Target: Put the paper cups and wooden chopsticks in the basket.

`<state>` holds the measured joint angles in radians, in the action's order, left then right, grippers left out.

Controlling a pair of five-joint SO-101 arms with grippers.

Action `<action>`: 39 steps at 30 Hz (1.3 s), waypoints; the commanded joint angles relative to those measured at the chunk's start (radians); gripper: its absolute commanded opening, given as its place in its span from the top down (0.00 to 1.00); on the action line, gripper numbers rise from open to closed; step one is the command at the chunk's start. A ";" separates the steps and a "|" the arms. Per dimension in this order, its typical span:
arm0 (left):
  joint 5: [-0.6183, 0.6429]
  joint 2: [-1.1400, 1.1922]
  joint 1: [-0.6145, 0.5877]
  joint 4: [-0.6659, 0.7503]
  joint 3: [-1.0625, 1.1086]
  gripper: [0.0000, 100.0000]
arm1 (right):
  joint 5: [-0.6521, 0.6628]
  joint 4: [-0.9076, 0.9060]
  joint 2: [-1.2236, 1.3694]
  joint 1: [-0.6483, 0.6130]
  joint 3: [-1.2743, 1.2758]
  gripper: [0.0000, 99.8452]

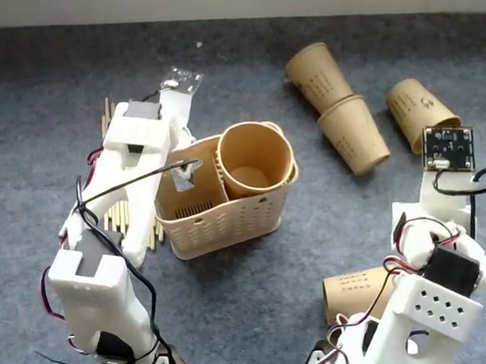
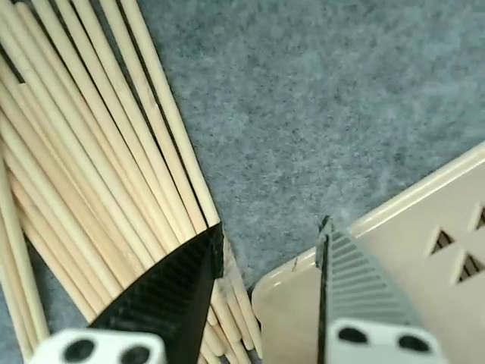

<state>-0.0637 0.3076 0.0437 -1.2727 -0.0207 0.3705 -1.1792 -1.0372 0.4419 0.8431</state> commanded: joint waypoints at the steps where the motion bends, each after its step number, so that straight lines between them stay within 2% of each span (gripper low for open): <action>1: 0.072 -0.022 -0.082 0.006 -0.074 0.78 | 0.009 0.028 -0.002 0.090 -0.031 0.88; 5: 0.161 -0.019 -0.186 0.011 -0.131 0.78 | 0.006 -0.065 0.005 0.122 0.027 0.88; 11: 0.172 -0.019 -0.196 0.023 -0.131 0.78 | 0.005 -0.285 -0.002 0.122 0.219 0.88; 15: 0.172 -0.019 -0.216 0.034 -0.131 0.78 | 0.021 -0.232 -0.002 0.131 0.271 0.88; 23: 0.212 -0.018 -0.229 0.086 -0.107 0.78 | 0.290 -0.341 -0.002 0.125 0.262 0.88; 30: 0.212 -0.019 -0.231 0.115 -0.082 0.78 | 0.534 -0.286 -0.002 0.044 0.367 0.88; 32: 0.212 -0.019 -0.231 0.115 -0.082 0.78 | 0.574 -0.260 -0.002 0.024 0.401 0.92; 34: 0.212 -0.019 -0.231 0.114 -0.081 0.78 | 0.585 -0.234 -0.001 0.008 0.417 1.00; 37: 0.212 -0.019 -0.231 0.112 -0.081 0.78 | 0.575 -0.180 0.004 0.004 0.412 1.00; 39: 0.212 -0.019 -0.231 0.110 -0.081 0.78 | 0.496 -0.122 0.004 0.004 0.400 0.99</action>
<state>0.1419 0.3076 -0.1757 -1.1684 -0.0974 0.9306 -1.3372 -1.0526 0.4772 1.1945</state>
